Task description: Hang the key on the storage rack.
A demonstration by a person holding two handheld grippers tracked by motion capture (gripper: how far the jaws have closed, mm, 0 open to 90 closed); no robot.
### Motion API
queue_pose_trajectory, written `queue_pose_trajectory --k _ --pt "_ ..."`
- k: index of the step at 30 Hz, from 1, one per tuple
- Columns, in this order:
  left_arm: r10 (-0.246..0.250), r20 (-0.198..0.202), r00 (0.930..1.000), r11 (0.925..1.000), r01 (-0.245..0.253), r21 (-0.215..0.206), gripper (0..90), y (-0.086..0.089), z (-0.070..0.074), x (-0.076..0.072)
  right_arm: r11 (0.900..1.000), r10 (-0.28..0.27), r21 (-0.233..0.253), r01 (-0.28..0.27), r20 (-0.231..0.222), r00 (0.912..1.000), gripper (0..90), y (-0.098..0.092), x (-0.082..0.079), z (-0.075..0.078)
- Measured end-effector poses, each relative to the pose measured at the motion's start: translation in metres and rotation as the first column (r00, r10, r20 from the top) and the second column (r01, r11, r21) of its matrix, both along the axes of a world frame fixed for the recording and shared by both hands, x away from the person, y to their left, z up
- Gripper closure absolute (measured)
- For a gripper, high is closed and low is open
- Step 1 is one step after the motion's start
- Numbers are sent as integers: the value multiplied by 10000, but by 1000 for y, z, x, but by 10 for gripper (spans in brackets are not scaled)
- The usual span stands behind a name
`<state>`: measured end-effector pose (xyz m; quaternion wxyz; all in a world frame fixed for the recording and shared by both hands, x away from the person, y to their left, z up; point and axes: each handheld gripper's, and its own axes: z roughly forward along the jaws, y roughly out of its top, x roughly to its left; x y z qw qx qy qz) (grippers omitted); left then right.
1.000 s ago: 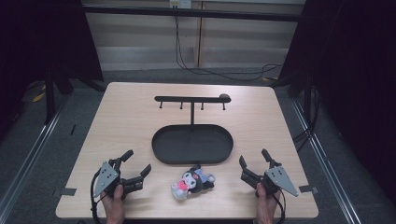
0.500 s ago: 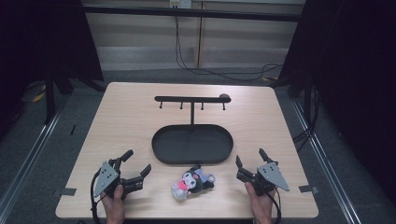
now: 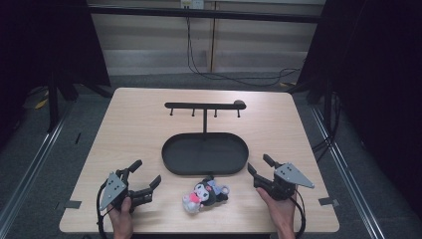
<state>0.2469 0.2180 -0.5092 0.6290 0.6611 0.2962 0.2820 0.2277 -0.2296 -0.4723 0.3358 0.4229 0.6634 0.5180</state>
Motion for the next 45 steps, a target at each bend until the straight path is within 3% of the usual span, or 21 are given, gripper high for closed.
queue_pose_trajectory --k 2,5,7,9,13,15,16,21,22,23,24,25,28,31,32,34,37,41,42,43,45 --pt "-5 -16 10000 10000 5 -8 155 0 0 0 9995 184 -258 -189 -168 9997 425 5 -3 2" --pt "-16 -13 10000 10000 16 -29 155 0 0 0 9966 603 -528 -634 -581 9965 424 12 -6 7" --pt "-12 -13 10000 10000 12 -2 155 0 0 0 9930 1093 -336 -1135 -1064 9883 382 16 -5 11" --pt "-13 -16 10000 10000 13 -9 155 0 0 0 9879 1444 -382 -1503 -1267 9814 414 19 -4 16" --pt "-25 -12 10000 10000 25 -5 155 0 0 0 9698 2358 -160 -2433 -1914 9528 501 25 2 21" --pt "-30 -10 10000 10000 30 1 155 0 0 0 9550 2884 2 -2966 -2345 9284 560 27 8 22" --pt "-27 -14 10000 10000 27 -5 155 0 0 0 9510 2997 27 -3093 -2554 9192 579 28 11 22" --pt "-34 -10 10000 10000 34 -3 155 0 0 0 9256 3639 390 -3764 -3644 8572 647 33 24 15" --pt "-32 6 10000 10000 32 -36 155 -1 0 0 9188 3768 467 -3919 -3996 8357 659 34 28 13" --pt "-32 6 10000 10000 32 -36 155 -1 0 0 9169 3782 462 -3963 -4173 8263 672 35 31 12" --pt "-40 -14 10000 10000 40 -29 155 0 0 0 9128 3835 495 -4054 -4447 8094 685 37 33 11" --pt "-40 -14 10000 10000 40 -29 155 0 0 0 9052 3949 560 -4213 -4774 7850 689 38 36 10" --pt "-39 -8 10000 10000 39 2 155 0 0 0 8830 4225 686 -4643 -5472 7225 736 41 43 7" --pt "-38 -7 10000 10000 38 1 155 0 0 0 8757 4271 850 -4754 -5959 6801 684 43 49 4" --pt "-34 -7 10000 10000 34 -32 155 0 0 0 8796 4173 802 -4689 -6035 6795 674 44 50 4" --pt "-41 -8 10000 10000 41 -26 155 0 0 0 8754 4147 750 -4776 -6242 6621 659 47 53 4" --pt "-36 -9 10000 10000 36 -28 155 0 0 0 8754 3963 560 -4801 -6518 6466 656 51 58 3" --pt "-33 -1 10000 10000 33 -51 155 0 0 0 8743 3806 384 -4838 -6727 6345 725 55 62 -3" --pt "-36 -6 10000 10000 36 -57 155 0 0 0 8720 3807 384 -4880 -6799 6268 751 56 62 -5" --pt "-36 -6 10000 10000 36 -57 155 0 0 0 8720 3807 384 -4880 -6799 6268 751 56 62 -5" --pt "-39 -4 10000 10000 39 -51 155 0 0 0 8657 3846 348 -4993 -6847 6191 795 58 61 -9"
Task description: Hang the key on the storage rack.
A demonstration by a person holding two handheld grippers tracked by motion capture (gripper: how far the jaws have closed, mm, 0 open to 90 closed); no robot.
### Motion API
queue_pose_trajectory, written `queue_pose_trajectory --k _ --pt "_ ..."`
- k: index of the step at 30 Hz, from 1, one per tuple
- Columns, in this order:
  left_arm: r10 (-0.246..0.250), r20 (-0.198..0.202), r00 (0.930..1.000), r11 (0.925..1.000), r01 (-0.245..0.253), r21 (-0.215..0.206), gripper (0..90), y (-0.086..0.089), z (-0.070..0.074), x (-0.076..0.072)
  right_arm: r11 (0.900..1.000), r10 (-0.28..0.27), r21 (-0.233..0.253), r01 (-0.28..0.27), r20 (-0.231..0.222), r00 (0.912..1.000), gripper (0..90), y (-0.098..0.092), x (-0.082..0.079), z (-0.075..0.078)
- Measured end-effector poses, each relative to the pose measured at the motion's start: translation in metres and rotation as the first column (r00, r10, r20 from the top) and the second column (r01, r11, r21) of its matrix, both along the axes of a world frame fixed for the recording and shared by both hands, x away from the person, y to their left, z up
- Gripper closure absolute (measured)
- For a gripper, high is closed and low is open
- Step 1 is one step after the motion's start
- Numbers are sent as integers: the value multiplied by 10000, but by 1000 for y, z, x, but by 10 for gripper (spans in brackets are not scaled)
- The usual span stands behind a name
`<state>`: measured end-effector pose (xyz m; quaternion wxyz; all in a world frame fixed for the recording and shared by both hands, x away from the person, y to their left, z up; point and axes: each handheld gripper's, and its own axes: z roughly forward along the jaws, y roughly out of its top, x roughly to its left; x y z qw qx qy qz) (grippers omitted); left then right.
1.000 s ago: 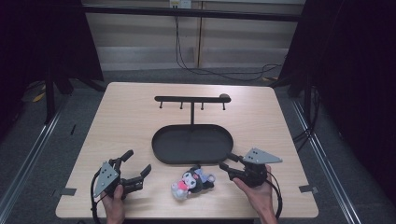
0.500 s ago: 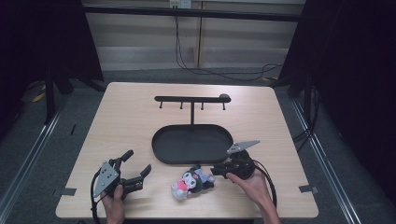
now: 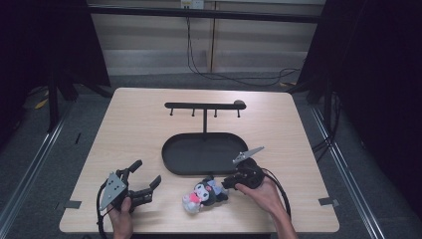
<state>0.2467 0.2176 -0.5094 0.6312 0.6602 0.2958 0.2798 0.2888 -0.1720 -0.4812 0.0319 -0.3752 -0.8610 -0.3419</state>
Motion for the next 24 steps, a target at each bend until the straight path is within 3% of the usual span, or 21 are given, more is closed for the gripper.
queue_pose_trajectory --k 6,14,15,17,24 --pt "-4 -5 10000 10000 4 5 155 0 0 0 9993 260 -278 -254 208 9994 862 3 -1 -2" --pt "-1 -6 10000 10000 1 7 155 0 0 0 9954 404 -888 -366 405 9984 880 10 -4 -5" --pt "-3 -5 10000 10000 3 -2 155 0 0 0 9907 569 -1271 -487 617 9965 895 14 -5 -4" --pt "-2 -5 10000 10000 2 -5 155 0 0 0 9869 637 -1529 -519 731 9953 899 16 -7 -3" --pt "-5 -2 10000 10000 5 -3 155 0 0 0 9826 671 -1801 -457 1148 9911 900 16 -8 -4"
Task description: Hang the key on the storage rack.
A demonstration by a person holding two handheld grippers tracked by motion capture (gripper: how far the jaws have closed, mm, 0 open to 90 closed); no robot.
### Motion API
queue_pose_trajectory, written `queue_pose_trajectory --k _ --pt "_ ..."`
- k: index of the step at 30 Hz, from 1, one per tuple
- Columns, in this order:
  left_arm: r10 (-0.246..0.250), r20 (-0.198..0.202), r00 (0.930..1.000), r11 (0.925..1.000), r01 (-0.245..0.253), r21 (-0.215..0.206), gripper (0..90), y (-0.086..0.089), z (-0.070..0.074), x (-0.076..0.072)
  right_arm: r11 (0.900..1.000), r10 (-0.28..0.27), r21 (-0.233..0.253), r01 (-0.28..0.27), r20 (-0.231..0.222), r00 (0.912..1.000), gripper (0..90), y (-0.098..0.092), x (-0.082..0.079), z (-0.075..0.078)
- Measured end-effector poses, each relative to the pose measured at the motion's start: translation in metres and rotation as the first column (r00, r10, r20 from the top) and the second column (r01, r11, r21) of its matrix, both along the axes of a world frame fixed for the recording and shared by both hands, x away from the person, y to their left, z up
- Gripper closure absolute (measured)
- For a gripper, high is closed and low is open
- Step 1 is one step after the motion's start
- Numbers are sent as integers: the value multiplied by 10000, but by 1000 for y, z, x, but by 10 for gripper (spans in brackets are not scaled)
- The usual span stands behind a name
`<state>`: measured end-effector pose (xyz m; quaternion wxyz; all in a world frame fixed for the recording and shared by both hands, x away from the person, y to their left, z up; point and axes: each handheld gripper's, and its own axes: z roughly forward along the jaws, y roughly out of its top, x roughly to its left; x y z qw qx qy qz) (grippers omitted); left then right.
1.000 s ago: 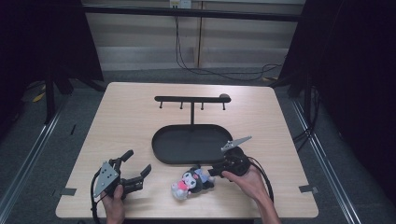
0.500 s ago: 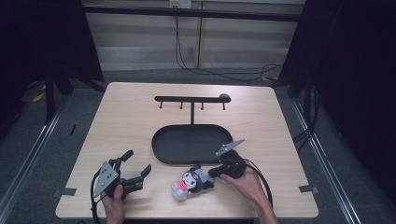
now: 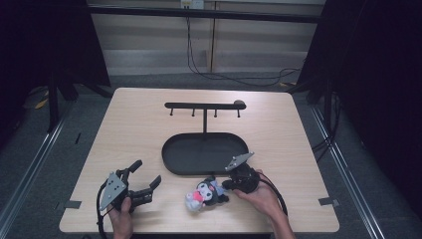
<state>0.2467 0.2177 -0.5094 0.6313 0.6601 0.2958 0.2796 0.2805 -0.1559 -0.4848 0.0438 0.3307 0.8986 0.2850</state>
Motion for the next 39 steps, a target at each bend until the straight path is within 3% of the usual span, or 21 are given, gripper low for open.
queue_pose_trajectory --k 9,21,26,31,39 --pt "-4 -2 10000 10000 4 -2 155 0 0 0 9994 -289 -187 293 221 9993 900 -2 0 1" --pt "0 6 10000 10000 0 1 155 0 0 0 9965 -601 593 594 100 9981 900 -12 -1 7" --pt "-4 6 10000 10000 4 0 155 0 0 0 9973 -663 333 659 127 9977 873 -10 1 2" --pt "-7 2 10000 10000 7 -3 155 0 0 0 9952 -847 518 834 231 9961 791 -11 4 1" --pt "-6 2 10000 10000 6 2 155 0 0 0 9962 -865 66 863 459 9952 817 -9 1 -2"
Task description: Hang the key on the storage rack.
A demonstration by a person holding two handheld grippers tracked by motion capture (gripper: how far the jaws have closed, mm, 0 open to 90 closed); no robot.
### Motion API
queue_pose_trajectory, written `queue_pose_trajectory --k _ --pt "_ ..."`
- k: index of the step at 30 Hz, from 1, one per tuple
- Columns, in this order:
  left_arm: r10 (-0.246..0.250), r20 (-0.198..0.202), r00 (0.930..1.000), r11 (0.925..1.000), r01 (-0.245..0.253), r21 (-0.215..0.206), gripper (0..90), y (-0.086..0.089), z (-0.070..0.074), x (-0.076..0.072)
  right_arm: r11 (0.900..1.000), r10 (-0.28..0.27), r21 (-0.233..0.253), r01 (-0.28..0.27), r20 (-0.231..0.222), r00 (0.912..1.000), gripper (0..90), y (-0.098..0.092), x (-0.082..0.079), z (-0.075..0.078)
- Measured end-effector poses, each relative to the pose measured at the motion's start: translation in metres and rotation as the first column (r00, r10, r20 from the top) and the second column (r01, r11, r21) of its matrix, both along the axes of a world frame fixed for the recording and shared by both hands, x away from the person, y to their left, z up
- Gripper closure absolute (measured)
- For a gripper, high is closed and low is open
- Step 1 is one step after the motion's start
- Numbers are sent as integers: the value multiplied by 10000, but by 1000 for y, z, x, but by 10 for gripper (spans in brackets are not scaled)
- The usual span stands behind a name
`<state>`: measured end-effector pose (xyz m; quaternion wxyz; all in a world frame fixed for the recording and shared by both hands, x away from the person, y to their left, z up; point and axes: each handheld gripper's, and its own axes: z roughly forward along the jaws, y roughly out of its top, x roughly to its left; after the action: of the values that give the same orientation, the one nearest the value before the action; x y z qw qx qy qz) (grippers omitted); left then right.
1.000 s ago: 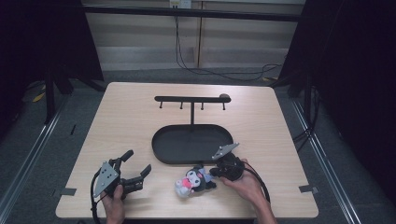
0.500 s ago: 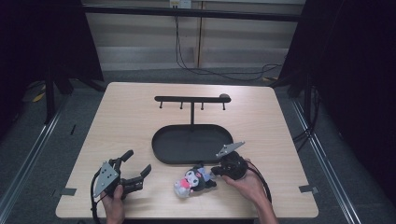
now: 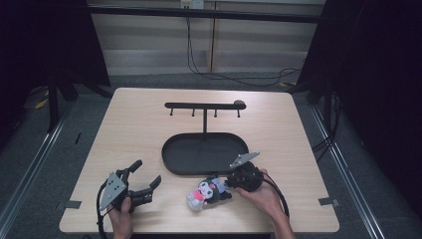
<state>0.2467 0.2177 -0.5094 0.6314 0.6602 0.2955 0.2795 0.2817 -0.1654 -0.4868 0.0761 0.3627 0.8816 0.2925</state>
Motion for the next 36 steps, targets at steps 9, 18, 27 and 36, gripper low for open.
queue_pose_trajectory --k 9,18,27,36 --pt "-4 5 10000 10000 4 5 155 0 0 0 9974 238 -684 -210 401 9989 878 8 -3 2" --pt "0 -1 10000 10000 0 -2 155 0 0 0 9999 -112 107 110 155 9998 879 -2 -1 9" --pt "-2 -3 10000 10000 2 -1 155 0 0 0 9964 -445 724 447 -51 9990 880 -7 0 10" --pt "-3 -1 10000 10000 3 2 155 0 0 0 9896 -652 1280 652 -45 9979 880 -10 0 19"
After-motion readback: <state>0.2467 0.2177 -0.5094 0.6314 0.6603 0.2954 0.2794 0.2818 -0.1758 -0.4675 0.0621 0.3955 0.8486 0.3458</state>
